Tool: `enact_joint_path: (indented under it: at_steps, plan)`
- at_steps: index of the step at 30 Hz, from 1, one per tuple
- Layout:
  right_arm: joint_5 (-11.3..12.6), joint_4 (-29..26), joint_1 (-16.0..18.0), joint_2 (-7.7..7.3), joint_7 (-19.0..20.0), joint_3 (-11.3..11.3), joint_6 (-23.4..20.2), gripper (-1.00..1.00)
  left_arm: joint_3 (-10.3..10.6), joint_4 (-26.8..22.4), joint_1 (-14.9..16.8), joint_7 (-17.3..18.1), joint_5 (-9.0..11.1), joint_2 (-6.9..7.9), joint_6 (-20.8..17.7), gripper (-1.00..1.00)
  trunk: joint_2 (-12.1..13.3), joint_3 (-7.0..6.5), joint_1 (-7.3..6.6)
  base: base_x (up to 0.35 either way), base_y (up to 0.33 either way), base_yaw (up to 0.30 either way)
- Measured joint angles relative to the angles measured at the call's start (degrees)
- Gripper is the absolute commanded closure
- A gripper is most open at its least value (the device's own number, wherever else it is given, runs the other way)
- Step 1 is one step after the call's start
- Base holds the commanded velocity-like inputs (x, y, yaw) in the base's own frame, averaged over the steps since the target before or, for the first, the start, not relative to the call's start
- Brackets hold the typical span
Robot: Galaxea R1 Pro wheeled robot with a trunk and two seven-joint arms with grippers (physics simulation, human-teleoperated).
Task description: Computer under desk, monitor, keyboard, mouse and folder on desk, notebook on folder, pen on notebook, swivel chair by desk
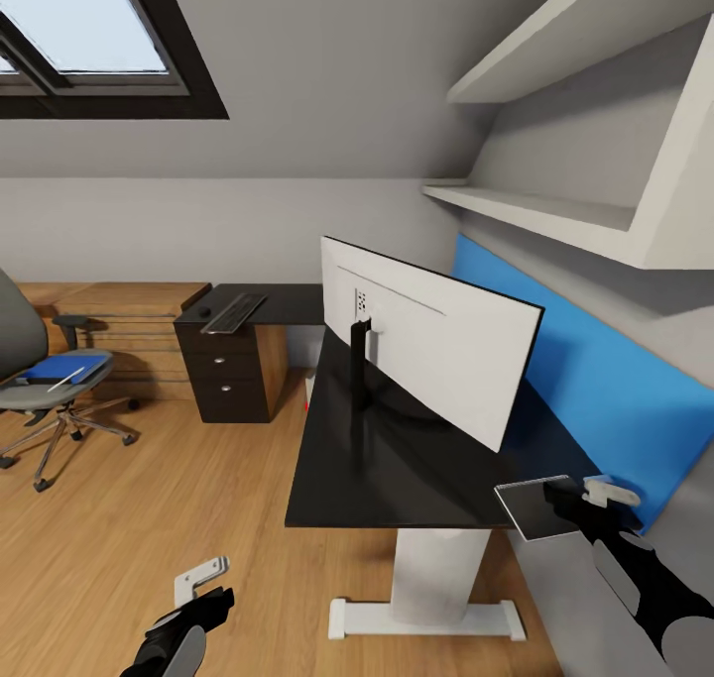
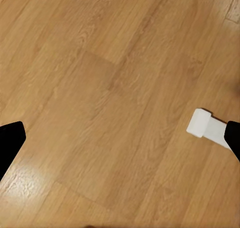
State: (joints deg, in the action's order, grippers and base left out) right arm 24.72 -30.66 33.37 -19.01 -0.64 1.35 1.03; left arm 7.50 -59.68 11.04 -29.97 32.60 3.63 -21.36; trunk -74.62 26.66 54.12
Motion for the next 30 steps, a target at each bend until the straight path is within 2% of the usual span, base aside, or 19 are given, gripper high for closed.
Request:
enact_joint_path:
  at_steps: [30]
  plan:
    - [-0.1,-0.3,0.0,-0.03,0.1,0.1,0.1,-1.0,0.0,0.1,0.0,-0.2,0.0,-0.01,0.0,-1.0,0.0,0.0,0.0,0.046,0.0,0.0]
